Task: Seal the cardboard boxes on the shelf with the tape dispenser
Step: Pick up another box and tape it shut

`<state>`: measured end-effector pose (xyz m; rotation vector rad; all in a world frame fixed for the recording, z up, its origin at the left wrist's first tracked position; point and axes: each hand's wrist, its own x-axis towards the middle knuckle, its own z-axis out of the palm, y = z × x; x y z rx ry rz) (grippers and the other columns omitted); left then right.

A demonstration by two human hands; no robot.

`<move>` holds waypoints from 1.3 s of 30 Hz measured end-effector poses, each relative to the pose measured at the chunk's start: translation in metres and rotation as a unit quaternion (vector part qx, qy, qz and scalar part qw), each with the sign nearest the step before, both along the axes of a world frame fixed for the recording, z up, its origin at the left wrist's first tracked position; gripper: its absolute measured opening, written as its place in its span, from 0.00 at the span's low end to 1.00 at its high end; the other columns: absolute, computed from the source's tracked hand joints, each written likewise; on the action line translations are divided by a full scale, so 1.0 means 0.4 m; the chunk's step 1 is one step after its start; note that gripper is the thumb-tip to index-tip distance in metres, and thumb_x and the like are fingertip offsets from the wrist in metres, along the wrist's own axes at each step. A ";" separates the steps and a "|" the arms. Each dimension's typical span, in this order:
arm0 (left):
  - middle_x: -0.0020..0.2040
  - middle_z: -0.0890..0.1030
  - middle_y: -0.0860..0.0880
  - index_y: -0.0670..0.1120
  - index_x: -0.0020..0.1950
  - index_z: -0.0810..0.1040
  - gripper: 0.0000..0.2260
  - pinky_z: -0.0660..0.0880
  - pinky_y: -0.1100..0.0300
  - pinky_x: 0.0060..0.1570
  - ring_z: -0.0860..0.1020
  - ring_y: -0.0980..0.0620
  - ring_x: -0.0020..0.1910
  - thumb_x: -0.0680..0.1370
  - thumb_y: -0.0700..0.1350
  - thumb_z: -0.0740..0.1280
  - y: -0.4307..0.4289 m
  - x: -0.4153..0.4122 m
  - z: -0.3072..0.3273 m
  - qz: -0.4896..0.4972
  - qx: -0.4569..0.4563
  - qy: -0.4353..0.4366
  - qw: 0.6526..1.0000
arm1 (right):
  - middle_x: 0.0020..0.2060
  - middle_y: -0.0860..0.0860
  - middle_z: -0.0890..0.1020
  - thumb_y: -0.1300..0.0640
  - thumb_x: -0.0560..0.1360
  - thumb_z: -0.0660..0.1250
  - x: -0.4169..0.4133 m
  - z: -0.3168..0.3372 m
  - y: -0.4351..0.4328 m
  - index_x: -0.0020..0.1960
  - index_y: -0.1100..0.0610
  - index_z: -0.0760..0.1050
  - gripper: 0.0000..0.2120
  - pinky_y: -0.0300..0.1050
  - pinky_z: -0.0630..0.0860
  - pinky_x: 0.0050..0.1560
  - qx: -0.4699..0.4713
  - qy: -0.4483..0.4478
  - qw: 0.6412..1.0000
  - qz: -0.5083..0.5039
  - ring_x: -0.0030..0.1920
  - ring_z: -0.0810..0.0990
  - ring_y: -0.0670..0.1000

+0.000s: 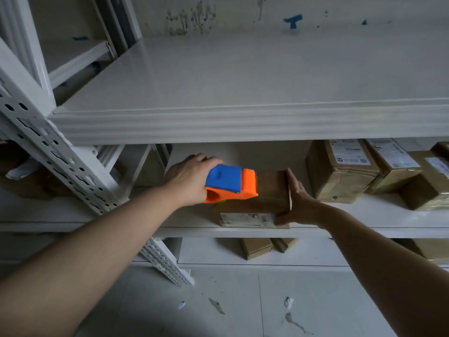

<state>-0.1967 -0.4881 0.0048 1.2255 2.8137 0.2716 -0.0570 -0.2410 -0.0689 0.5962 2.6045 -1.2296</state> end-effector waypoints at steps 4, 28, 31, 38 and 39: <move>0.61 0.72 0.53 0.60 0.71 0.62 0.36 0.74 0.51 0.57 0.72 0.48 0.60 0.67 0.47 0.73 0.045 0.028 0.029 -0.016 -0.044 0.025 0.999 | 0.76 0.48 0.33 0.45 0.52 0.84 -0.010 0.014 -0.007 0.75 0.51 0.27 0.76 0.62 0.41 0.75 0.179 -0.020 0.983 0.037 0.76 0.33 0.53; 0.63 0.73 0.50 0.55 0.71 0.66 0.35 0.69 0.57 0.46 0.75 0.47 0.56 0.67 0.36 0.68 -0.222 -0.140 0.018 0.069 -0.071 -0.011 0.995 | 0.77 0.52 0.51 0.40 0.57 0.78 -0.067 -0.018 -0.027 0.77 0.51 0.32 0.68 0.56 0.37 0.76 0.270 0.037 0.950 0.155 0.77 0.48 0.54; 0.62 0.73 0.52 0.56 0.70 0.66 0.34 0.69 0.57 0.43 0.76 0.48 0.56 0.67 0.37 0.68 -0.223 -0.141 -0.002 0.057 -0.088 0.005 0.995 | 0.77 0.52 0.51 0.39 0.56 0.78 -0.067 -0.023 -0.023 0.77 0.51 0.32 0.68 0.57 0.39 0.76 0.276 0.032 0.948 0.156 0.77 0.48 0.53; 0.58 0.70 0.52 0.57 0.70 0.60 0.34 0.76 0.53 0.44 0.76 0.48 0.54 0.69 0.37 0.68 -0.186 -0.115 -0.039 0.050 -0.151 0.010 0.987 | 0.78 0.51 0.45 0.38 0.59 0.76 -0.066 -0.025 -0.036 0.77 0.52 0.32 0.66 0.57 0.36 0.75 0.315 0.029 0.933 0.174 0.77 0.40 0.51; 0.58 0.70 0.51 0.57 0.71 0.60 0.34 0.73 0.55 0.42 0.75 0.48 0.54 0.70 0.37 0.68 -0.172 -0.105 -0.044 0.055 -0.166 0.015 0.984 | 0.78 0.50 0.42 0.37 0.59 0.76 -0.065 -0.027 -0.037 0.77 0.52 0.31 0.66 0.57 0.35 0.75 0.322 0.027 0.929 0.181 0.77 0.37 0.51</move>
